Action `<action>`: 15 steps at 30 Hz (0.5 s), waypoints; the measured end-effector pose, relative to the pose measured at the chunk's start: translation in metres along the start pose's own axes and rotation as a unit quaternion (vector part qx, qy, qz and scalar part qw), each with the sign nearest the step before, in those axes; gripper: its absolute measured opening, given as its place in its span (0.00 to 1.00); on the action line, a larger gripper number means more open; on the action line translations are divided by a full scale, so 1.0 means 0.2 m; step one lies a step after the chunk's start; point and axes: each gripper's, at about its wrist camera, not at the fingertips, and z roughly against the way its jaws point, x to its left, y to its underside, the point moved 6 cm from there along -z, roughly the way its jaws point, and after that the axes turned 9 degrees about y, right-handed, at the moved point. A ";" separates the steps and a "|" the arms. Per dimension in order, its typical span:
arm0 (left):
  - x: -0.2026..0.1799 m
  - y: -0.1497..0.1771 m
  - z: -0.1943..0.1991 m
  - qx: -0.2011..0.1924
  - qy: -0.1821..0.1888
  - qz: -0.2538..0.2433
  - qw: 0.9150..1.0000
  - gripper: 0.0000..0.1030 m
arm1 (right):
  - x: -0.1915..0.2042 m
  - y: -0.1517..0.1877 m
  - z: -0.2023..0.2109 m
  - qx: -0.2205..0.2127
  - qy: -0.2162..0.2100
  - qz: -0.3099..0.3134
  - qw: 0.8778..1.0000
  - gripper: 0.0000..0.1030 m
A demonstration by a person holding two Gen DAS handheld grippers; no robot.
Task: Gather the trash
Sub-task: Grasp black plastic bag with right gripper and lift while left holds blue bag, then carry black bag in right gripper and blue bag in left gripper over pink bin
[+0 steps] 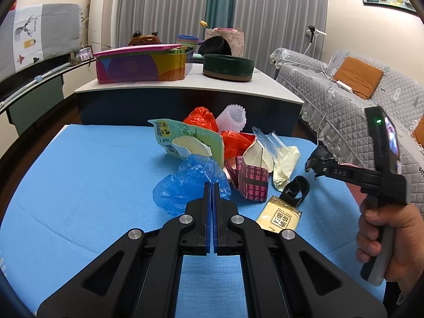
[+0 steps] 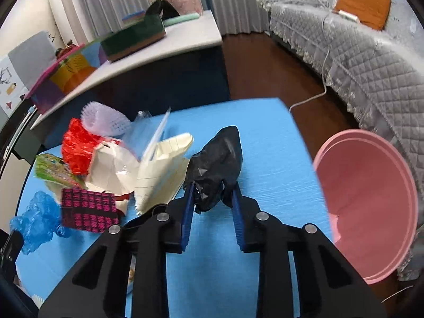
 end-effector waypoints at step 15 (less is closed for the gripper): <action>-0.15 -0.03 0.12 -0.023 0.024 -0.014 0.999 0.00 | -0.05 0.01 0.61 -0.079 0.012 0.062 0.995 0.26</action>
